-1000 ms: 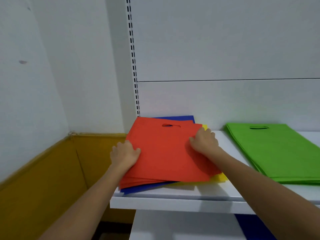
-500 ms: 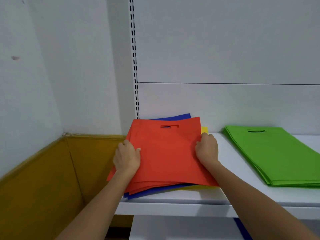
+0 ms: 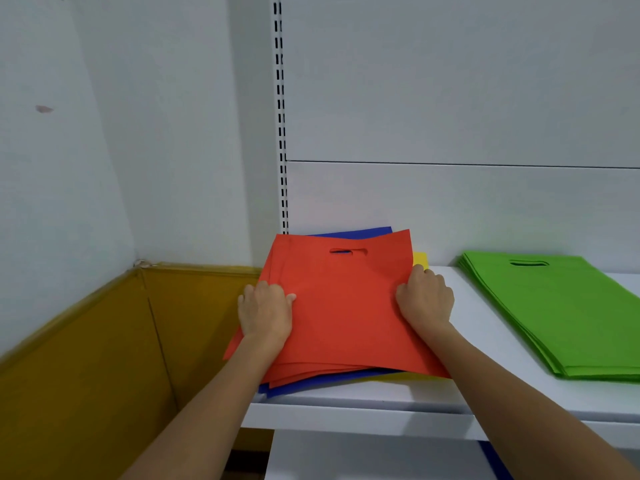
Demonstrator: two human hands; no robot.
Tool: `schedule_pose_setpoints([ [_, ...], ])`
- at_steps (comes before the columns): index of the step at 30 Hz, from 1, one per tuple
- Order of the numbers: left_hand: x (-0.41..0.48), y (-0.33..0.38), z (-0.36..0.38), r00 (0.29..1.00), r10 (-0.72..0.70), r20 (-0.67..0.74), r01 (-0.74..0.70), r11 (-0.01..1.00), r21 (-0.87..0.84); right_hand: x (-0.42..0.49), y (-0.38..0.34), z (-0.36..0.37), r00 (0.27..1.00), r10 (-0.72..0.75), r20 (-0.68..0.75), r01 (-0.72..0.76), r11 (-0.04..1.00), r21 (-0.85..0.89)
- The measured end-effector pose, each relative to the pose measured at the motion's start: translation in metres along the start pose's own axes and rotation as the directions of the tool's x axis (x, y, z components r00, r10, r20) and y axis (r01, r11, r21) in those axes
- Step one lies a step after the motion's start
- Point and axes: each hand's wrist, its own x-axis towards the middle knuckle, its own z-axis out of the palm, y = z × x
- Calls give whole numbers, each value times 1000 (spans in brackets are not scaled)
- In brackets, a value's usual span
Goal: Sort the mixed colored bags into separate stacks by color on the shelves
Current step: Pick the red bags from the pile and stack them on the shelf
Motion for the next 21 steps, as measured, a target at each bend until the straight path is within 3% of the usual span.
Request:
schedule_pose_setpoints([
  [5,-1,1,-3,998,43,-42,-43,999,-12,-1,-1,0,996,-62,-67,62,998,9],
  [11,-2,6,-5,999,-23,28,24,999,-35,-1,-1,1,991,-92,-100,111,971,213],
  [17,-1,9,-6,1000,12,11,-12,999,-36,-2,1,0,996,-34,-81,50,979,197],
  [21,-1,9,-7,999,34,-26,-38,986,-164,-3,0,-4,995,-18,-103,44,965,259],
])
